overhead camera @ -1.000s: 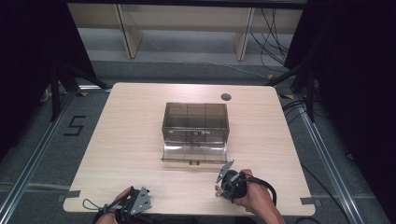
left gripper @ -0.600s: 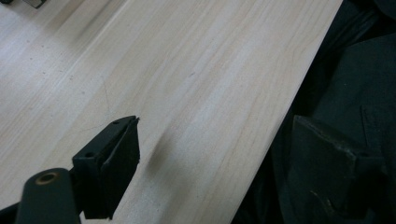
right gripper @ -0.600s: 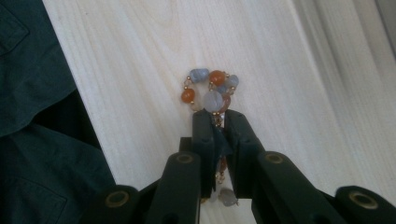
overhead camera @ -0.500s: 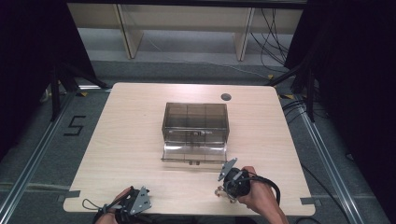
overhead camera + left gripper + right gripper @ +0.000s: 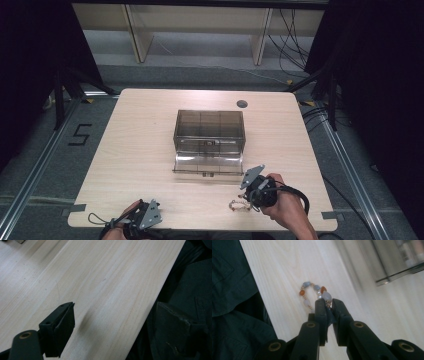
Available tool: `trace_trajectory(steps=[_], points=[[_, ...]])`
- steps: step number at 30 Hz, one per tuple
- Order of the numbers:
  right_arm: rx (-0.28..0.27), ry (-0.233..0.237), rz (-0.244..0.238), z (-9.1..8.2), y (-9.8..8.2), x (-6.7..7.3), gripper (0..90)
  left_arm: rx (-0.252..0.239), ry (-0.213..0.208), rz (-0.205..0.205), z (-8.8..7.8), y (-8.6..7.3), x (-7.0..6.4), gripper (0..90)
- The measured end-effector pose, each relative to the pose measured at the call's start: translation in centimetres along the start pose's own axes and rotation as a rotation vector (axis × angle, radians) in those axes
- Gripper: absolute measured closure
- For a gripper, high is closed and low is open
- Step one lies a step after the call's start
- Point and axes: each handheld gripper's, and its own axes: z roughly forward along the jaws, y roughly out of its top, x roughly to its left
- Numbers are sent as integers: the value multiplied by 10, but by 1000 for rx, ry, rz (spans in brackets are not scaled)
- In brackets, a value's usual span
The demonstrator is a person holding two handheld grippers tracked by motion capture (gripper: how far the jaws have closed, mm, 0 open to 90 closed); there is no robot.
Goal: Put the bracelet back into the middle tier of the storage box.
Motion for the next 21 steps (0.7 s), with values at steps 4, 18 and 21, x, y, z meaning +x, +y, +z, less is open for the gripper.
trace_trajectory(steps=[4, 18, 21], points=[[-31, -21, 6, -16, 4, -6, 840, -2, 8, -2, -1, 0, 0, 166], [-63, -26, -40, -52, 26, -19, 839, -1, 8, -3, -1, 0, 0, 166], [-58, -29, -29, -57, 30, -22, 840, -3, 2, -5, -1, 0, 0, 166]])
